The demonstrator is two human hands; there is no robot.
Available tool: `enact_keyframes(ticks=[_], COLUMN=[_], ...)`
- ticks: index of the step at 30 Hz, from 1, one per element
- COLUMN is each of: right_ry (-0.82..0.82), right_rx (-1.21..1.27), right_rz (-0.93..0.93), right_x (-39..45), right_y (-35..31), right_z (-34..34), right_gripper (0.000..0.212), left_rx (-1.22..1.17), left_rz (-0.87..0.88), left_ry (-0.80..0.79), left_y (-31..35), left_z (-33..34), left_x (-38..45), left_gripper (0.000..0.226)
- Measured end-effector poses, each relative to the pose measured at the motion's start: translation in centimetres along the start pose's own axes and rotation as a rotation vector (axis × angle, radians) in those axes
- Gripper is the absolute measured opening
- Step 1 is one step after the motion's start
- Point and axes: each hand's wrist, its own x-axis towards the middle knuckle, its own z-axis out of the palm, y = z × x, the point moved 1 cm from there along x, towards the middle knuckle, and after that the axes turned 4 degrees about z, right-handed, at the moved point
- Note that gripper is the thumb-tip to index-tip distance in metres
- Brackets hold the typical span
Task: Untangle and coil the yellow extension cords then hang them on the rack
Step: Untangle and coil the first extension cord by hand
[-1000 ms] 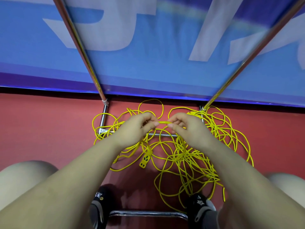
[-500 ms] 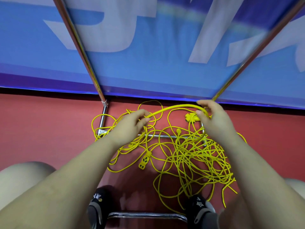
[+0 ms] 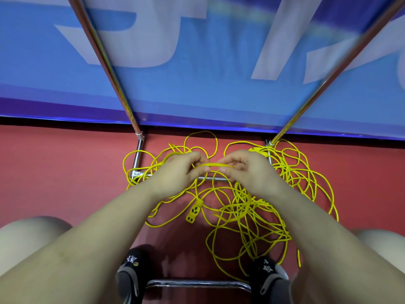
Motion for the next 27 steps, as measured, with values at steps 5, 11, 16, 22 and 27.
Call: enact_keyframes(ticks=[5,11,16,22,27], right_ry=[0.5,0.56,0.114,0.022,0.125], right_rx=[-0.107,-0.294,-0.247,-0.065,-0.039], right_rz=[-0.049,0.153,-0.103,-0.033,-0.077], right_x=[0.6,0.3,-0.8,-0.3,0.0], right_y=[0.7,3.1,1.5,1.4,0.3], right_z=[-5.0,-6.9,-2.7,0.3,-0.7], right_gripper=[0.007,0.019,0.035,0.016,0.026], left_rx=[0.372,0.061,0.134,0.049,-0.073], left_rz=[-0.07,-0.089,0.013,0.066,-0.066], left_ry=[-0.045,0.041,0.035,0.108,0.079], left_y=[-1.7,-0.9,0.1,1.0,-0.3], left_z=[-0.7,-1.7,-0.8,-0.6,-0.6], left_x=[-0.5,-0.2,0.1,0.3,0.0], left_gripper=[0.025,0.008,0.021,0.013,0.021])
